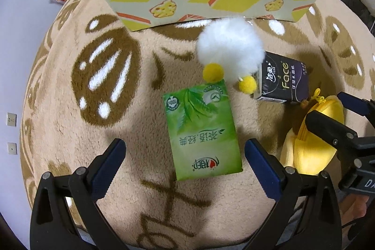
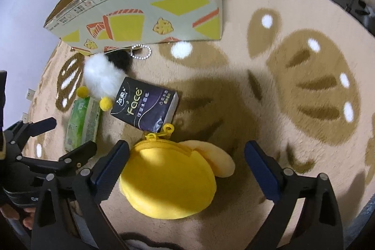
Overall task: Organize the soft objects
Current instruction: 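Grasp the green tissue pack with the left tool while the right tool grasps the yellow round plush, then lift the green tissue pack with the left tool while the right tool carries the yellow plush over the box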
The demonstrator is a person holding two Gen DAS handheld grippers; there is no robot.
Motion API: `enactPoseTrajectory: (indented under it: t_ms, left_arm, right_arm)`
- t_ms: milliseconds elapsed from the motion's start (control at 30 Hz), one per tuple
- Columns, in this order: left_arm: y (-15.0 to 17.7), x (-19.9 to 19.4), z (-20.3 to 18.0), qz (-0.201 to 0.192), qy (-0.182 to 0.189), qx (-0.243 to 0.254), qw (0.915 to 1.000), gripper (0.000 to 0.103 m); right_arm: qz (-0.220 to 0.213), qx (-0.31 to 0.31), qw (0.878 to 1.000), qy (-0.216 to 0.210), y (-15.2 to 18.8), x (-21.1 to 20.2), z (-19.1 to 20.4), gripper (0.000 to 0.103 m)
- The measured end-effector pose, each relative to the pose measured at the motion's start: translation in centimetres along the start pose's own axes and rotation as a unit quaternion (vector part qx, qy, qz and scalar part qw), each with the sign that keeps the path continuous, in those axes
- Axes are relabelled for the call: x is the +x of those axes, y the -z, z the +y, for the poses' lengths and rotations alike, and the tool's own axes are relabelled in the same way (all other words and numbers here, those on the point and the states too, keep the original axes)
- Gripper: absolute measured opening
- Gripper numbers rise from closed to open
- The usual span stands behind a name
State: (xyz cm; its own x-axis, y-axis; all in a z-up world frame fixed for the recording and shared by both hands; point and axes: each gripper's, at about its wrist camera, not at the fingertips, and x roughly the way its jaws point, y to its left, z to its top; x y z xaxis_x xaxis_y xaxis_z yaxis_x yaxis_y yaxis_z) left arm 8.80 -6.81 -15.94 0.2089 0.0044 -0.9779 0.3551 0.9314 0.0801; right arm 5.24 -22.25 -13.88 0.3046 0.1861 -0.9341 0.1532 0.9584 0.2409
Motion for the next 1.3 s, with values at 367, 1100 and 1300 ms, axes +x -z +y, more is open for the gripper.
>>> enactPoseTrajectory:
  t_ms: [367,1100,1300]
  left_arm:
    - [-0.3,1.1,-1.3,0.011,0.0,0.003,0.9999,0.083]
    - [0.8,-2.1,1.5,-0.046,0.017,-0.035,0.9982,0.052]
    - [1.3,-5.8,1.5,-0.122,0.015,-0.045,0.9913,0.052]
  right_arm:
    - [0.013,-0.002,1.0,-0.022,0.3,0.7,1.1,0.098]
    - [-0.069,-0.025,0.997,-0.017,-0.3,-3.0,1.2,0.054]
    - [-0.149,-0.023,0.988,-0.021,-0.7,-6.2,0.9,0.054]
